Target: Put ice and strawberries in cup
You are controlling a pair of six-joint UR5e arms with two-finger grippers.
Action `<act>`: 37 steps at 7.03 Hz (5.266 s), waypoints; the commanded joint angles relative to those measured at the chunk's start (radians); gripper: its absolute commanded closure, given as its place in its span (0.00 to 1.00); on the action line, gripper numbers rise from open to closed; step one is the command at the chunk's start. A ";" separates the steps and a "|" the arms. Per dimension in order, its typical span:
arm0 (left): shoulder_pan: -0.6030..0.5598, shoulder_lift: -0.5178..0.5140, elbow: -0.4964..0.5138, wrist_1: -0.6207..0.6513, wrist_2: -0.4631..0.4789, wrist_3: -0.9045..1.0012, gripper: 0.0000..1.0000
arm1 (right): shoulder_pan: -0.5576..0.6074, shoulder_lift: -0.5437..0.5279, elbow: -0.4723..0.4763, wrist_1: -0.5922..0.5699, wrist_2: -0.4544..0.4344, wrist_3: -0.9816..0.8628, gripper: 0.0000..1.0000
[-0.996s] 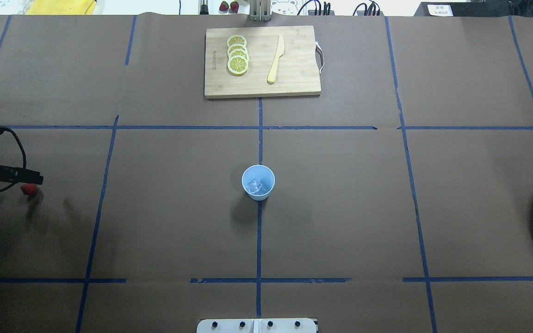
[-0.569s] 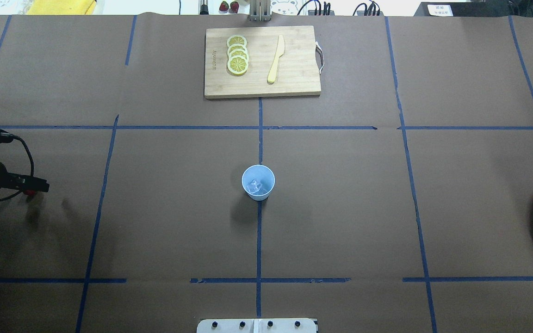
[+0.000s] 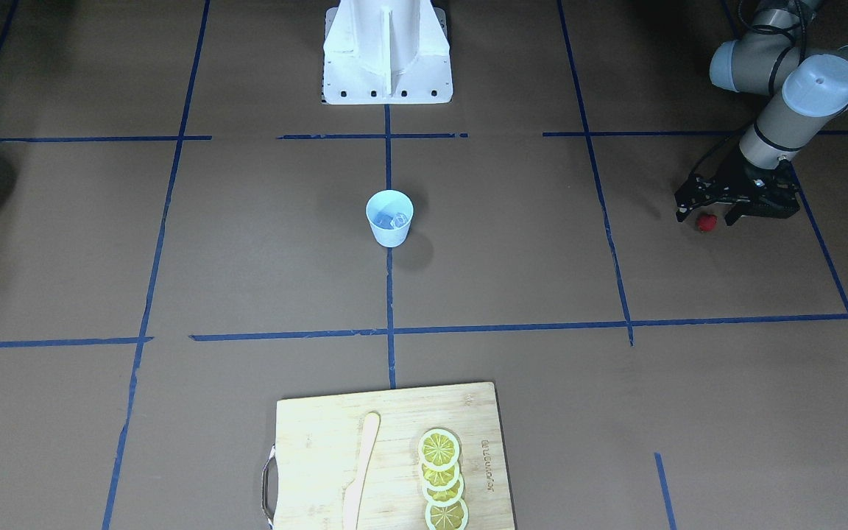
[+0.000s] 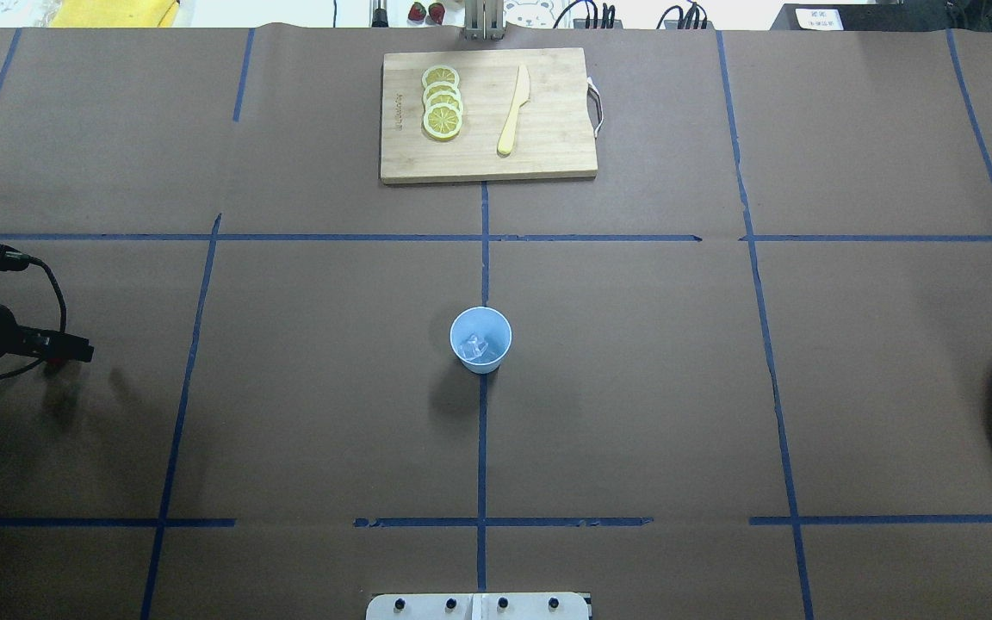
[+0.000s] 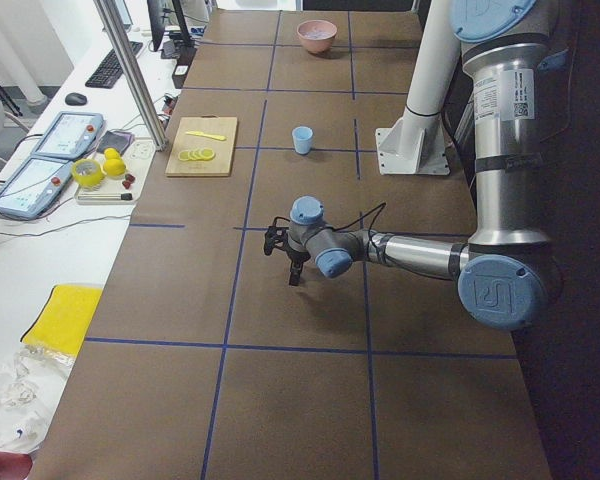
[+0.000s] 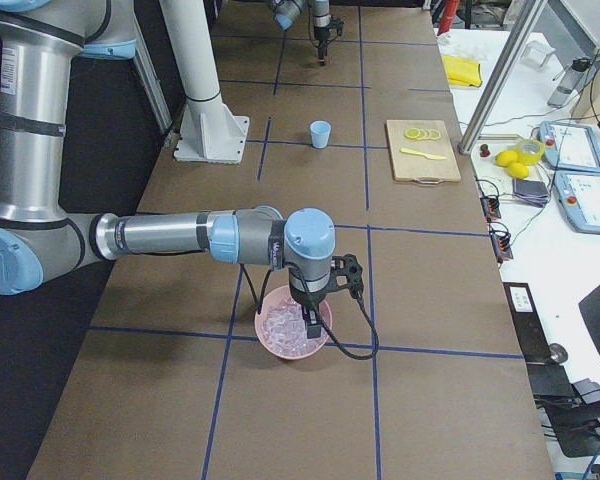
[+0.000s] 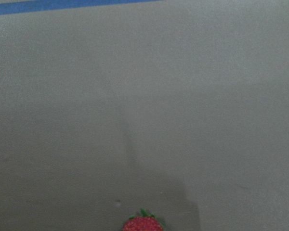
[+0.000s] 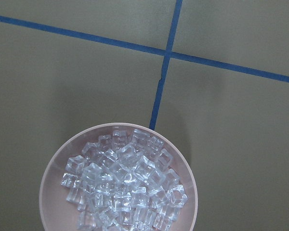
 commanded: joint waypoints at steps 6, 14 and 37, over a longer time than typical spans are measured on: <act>-0.006 0.007 -0.007 0.001 -0.009 0.012 0.97 | 0.002 0.003 0.003 0.000 0.000 0.000 0.01; -0.070 -0.198 -0.475 0.721 -0.081 0.013 1.00 | 0.002 0.003 0.001 0.000 0.000 0.002 0.01; -0.285 -0.364 -0.344 1.026 -0.179 0.647 0.00 | 0.002 -0.002 0.000 0.000 0.003 0.006 0.01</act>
